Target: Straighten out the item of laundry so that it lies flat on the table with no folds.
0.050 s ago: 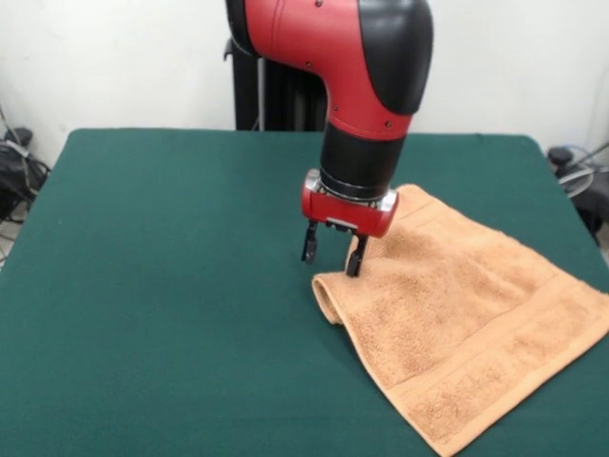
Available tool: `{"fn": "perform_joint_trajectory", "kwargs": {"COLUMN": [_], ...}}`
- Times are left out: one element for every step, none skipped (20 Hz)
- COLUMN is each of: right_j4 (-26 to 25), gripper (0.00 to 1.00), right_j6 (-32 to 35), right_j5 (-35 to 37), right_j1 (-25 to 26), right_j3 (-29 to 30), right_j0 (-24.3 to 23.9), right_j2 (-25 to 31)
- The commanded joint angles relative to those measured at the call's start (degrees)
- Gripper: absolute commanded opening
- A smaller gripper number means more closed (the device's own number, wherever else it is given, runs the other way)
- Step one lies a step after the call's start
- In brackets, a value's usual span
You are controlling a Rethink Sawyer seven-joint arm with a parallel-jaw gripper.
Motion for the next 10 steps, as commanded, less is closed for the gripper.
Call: {"fn": "perform_joint_trajectory", "kwargs": {"right_j4": [1.58,1.76,1.83,2.01,2.11,2.12,2.13,2.16,2.19,2.31], "gripper": [1.0,1.0,1.0,1.0,1.0,1.0,1.0,1.0,1.0,1.0], "right_j6": [12.37,12.58,12.84,13.02,13.27,13.2,13.14,13.1,13.05,13.21], "right_j5": [-1.45,-1.1,-1.01,-0.24,0.18,0.88,1.57,2.01,2.45,2.62], "right_j1": [1.72,1.06,0.15,-0.76,-1.47,-1.83,-2.19,-2.28,-2.37,-2.5], "right_j3": [-0.74,-0.26,0.45,0.96,1.52,1.61,1.7,1.62,1.55,1.61], "right_j0": [1.8,1.71,1.59,1.87,2.13,2.43,2.72,2.87,3.01,3.26], "right_j2": [7.32,7.58,7.88,7.59,7.21,6.64,6.08,5.73,5.38,5.12]}}
